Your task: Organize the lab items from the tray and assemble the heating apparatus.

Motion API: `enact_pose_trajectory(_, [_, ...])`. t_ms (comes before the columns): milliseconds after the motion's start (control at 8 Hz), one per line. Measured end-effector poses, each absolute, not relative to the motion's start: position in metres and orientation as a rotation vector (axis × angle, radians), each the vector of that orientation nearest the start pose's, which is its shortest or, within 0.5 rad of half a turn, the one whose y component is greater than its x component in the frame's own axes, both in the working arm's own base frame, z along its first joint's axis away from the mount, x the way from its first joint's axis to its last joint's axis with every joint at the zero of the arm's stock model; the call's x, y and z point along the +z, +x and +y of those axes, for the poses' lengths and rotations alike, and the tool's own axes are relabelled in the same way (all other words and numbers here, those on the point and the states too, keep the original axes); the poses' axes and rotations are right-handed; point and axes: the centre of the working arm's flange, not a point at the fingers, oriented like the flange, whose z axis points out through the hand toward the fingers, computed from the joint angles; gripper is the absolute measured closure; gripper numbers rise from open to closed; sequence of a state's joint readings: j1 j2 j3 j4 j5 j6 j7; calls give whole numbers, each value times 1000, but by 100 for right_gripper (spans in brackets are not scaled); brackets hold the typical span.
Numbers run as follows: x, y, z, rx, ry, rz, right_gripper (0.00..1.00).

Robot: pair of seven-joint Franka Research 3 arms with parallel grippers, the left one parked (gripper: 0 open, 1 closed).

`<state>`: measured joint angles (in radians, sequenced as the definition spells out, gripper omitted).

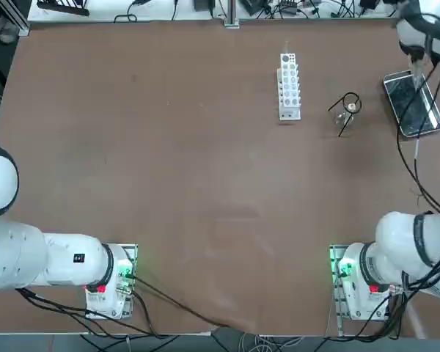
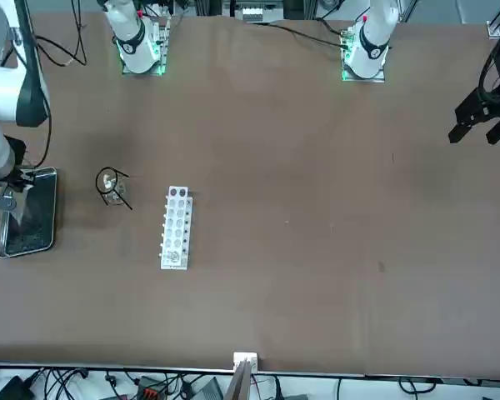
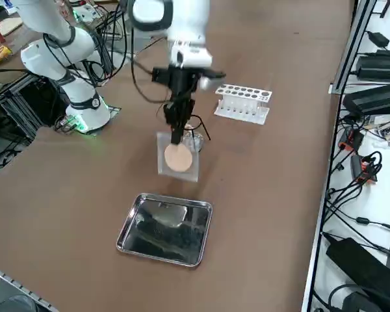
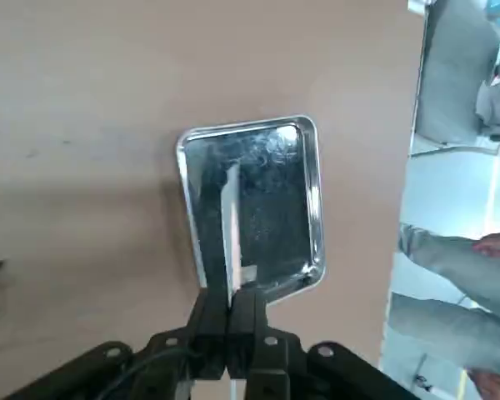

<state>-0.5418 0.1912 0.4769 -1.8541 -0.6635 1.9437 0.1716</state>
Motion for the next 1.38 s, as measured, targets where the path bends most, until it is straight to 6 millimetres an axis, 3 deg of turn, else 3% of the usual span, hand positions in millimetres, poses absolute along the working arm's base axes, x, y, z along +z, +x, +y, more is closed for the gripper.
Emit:
enact_pose_trajectory(125, [438,598,-56,-80,2602,87,98])
enact_pose_trajectory(375, [433,591,26,-105,2549,133,98])
enact_pose_trajectory(750, [418,558,143,-109,2336,174,98])
enact_pose_trajectory(1000, [386,542,180,-122,2182,183,98])
enact_pose_trajectory(1375, [307,531,197,-148,1996,154,98])
